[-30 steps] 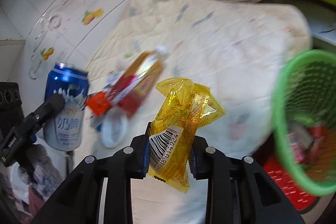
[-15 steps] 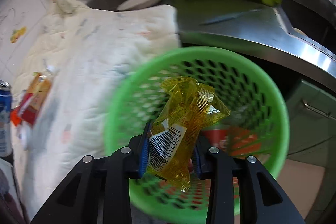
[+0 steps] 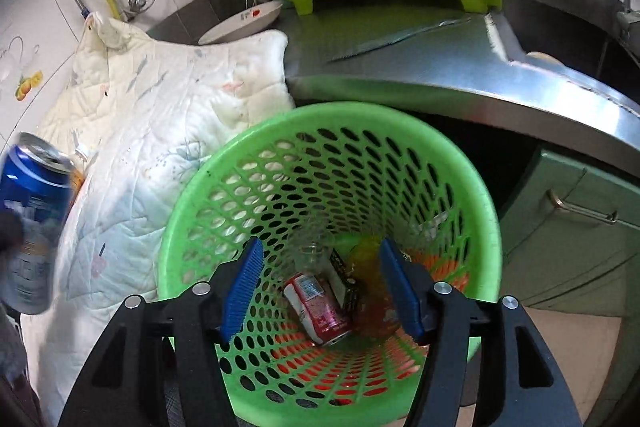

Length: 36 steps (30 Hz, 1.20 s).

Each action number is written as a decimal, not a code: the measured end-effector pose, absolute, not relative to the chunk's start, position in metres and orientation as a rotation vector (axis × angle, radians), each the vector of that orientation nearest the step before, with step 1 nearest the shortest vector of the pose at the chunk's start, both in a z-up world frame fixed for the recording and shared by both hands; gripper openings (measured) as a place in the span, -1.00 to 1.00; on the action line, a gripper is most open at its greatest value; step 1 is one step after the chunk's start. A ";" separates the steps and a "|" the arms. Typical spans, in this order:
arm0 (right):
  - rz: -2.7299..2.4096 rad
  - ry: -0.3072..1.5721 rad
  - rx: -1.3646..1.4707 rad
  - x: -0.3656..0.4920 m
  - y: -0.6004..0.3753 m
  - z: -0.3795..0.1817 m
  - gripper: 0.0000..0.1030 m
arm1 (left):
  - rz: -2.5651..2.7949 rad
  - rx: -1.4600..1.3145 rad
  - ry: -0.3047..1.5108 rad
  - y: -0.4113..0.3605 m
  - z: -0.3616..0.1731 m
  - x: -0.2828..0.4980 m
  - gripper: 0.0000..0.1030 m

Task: Collect trash
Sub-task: 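Drop the yellow packet into the basket with the right gripper while the left carries the can over, then lower the blue can into the basket and open the left gripper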

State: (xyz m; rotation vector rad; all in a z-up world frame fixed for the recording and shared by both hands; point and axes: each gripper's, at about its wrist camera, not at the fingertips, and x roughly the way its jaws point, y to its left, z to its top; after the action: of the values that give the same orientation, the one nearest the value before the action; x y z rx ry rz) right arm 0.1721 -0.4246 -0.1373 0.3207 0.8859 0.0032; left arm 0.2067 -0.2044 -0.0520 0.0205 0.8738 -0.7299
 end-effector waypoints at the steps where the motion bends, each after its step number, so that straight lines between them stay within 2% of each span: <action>1: 0.002 0.874 0.321 0.168 -0.427 -0.134 0.24 | -0.736 0.020 0.885 -0.211 -0.056 0.209 0.19; 6: -0.016 0.814 0.303 0.151 -0.433 -0.118 0.46 | -0.755 0.037 0.930 -0.244 -0.076 0.216 0.19; 11: -0.033 0.778 0.312 0.137 -0.440 -0.112 0.55 | -0.771 0.077 0.975 -0.275 -0.096 0.220 0.19; 25: -0.056 0.775 0.357 0.117 -0.461 -0.120 0.60 | -0.786 0.117 1.063 -0.313 -0.137 0.228 0.22; 28: -0.052 0.779 0.361 0.116 -0.461 -0.122 0.60 | -0.795 0.113 1.049 -0.312 -0.136 0.225 0.32; 36: -0.029 0.772 0.345 0.113 -0.447 -0.116 0.60 | -0.787 0.092 1.006 -0.289 -0.117 0.213 0.32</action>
State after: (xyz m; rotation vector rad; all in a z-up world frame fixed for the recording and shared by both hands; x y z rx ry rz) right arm 0.1133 -0.4475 -0.1163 0.3451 0.7724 -0.0291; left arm 0.2130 -0.2891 -0.1168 0.0923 1.0062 -0.7873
